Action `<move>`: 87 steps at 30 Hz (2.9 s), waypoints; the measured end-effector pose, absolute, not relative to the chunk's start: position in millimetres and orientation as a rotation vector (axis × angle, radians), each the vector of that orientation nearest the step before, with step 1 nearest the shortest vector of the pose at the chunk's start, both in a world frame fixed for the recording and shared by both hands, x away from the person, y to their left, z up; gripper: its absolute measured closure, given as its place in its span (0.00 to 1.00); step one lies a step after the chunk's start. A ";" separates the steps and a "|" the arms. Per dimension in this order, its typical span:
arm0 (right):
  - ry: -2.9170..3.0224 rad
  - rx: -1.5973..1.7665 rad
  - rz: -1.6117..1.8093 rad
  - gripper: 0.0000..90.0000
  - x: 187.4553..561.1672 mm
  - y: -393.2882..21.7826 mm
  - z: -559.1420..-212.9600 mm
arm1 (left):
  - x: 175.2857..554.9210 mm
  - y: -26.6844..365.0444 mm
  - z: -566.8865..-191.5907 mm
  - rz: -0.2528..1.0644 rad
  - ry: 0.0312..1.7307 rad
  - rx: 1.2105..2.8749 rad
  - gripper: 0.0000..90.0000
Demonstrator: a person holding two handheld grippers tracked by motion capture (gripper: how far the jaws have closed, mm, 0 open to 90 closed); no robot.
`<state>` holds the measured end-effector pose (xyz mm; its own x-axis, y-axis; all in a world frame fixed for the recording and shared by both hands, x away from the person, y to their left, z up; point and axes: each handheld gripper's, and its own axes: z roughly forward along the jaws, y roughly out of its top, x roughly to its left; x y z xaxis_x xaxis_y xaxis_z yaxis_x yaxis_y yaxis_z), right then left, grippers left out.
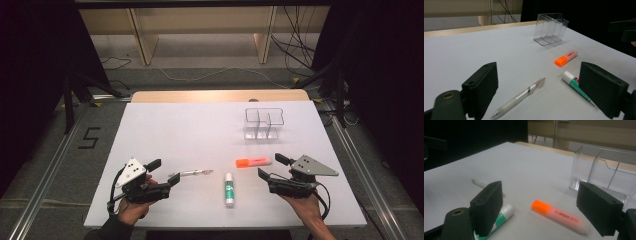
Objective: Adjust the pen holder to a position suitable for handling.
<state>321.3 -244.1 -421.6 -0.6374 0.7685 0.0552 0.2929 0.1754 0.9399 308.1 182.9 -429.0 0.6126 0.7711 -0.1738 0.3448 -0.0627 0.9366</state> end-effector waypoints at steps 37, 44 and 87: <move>1.954 1.121 1.344 0.28 385.1 -273.2 -419.6 | 309.2 183.5 -429.8 0.454 0.952 1.648 0.17; 1.925 1.194 1.322 0.30 406.7 -281.7 -419.2 | 309.2 183.4 -429.7 0.457 0.951 1.650 0.18; 1.867 1.453 1.068 1.00 496.3 -317.1 -449.8 | 308.9 184.0 -429.4 0.457 0.951 1.650 0.18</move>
